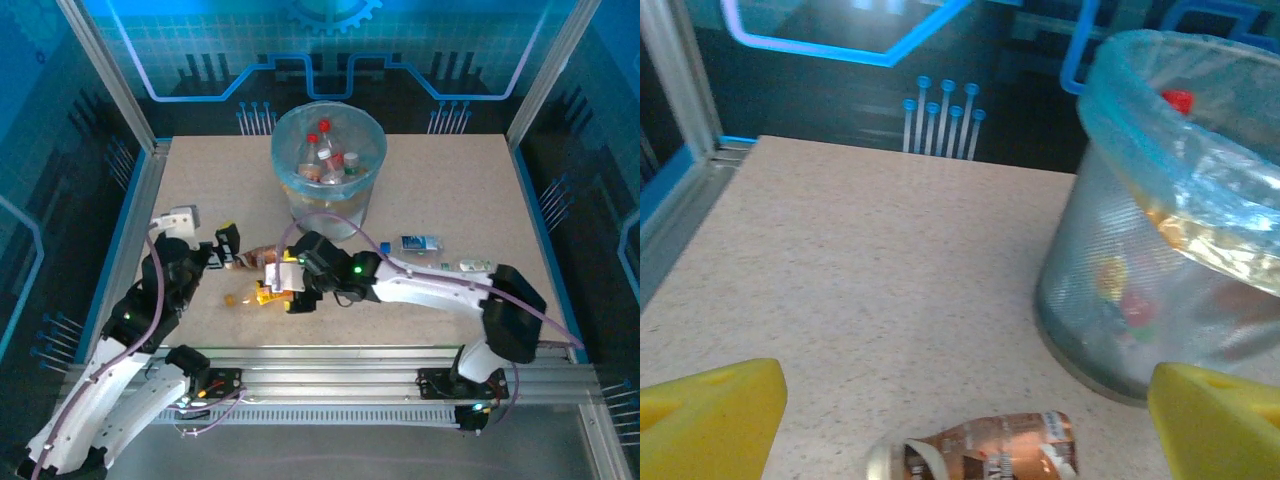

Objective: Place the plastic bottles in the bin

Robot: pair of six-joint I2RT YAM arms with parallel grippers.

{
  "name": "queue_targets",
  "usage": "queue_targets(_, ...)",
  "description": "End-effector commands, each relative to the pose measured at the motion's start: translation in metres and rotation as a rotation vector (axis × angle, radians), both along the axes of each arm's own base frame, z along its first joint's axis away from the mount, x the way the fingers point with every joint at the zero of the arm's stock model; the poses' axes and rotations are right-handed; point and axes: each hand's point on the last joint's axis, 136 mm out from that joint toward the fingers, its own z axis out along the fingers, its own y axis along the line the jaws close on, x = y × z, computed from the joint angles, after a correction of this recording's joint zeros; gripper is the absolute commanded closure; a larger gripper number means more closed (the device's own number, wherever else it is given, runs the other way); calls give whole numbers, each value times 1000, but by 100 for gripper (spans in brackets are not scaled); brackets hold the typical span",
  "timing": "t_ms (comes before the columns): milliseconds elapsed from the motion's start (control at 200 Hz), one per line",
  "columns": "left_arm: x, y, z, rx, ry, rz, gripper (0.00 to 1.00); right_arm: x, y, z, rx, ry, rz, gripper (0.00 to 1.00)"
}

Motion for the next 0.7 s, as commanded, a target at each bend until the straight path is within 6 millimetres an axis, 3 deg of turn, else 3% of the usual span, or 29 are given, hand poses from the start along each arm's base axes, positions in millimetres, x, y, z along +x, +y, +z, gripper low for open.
queue_targets(0, -8, 25, 3, 0, -38, 120, 6, 6, 29, -1, 5, -49, 89, 7)
queue_targets(200, -14, 30, -1, 16, -35, 134, 1, 8, 46, -44, -83, 9, 136, 9)
queue_targets(315, -14, 29, -7, 22, -15, 131, 1, 7, 47, -67, -131, 46, 147, 9)
queue_targets(380, -14, 30, -7, 18, -14, 133, 1, 8, 45, -79, -167, 66, 141, 14)
queue_targets(695, -13, 28, -1, 9, -28, 122, 1, 9, 40, -107, -238, 103, 128, 33)
